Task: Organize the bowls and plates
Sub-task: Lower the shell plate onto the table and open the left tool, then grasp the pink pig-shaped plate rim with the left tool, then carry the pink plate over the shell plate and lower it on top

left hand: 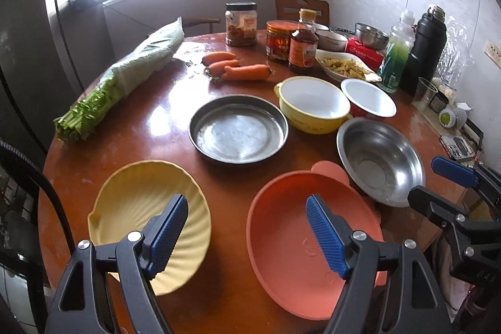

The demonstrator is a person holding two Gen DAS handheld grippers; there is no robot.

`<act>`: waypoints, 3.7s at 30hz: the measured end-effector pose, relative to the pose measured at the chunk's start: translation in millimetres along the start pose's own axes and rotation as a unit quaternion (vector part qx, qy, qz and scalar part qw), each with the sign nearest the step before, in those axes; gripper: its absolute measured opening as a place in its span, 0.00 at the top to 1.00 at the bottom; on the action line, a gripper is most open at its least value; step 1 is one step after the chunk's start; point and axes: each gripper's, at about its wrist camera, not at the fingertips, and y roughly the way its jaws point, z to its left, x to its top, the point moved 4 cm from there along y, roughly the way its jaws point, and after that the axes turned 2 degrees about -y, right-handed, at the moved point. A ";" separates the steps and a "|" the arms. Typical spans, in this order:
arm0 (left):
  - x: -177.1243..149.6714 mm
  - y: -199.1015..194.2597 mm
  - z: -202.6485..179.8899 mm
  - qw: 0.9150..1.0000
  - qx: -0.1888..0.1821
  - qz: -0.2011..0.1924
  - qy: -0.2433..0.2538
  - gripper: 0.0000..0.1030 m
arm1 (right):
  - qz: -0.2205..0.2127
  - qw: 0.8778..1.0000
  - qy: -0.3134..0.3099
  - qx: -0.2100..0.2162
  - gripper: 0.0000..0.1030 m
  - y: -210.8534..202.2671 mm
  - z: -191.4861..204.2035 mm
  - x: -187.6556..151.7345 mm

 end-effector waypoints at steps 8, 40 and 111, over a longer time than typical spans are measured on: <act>-25.0 5.2 -18.1 0.999 -0.022 0.032 0.027 0.25 | 0.016 1.000 0.009 0.007 0.32 -2.6 -1.2 -22.1; -65.7 35.1 -23.6 0.994 -0.050 0.101 -0.004 0.52 | 0.074 0.995 0.008 0.071 0.52 47.0 20.5 -63.4; -41.8 24.1 137.2 0.991 0.037 0.075 -0.103 0.58 | 0.091 0.974 -0.150 0.142 0.57 129.4 174.1 27.5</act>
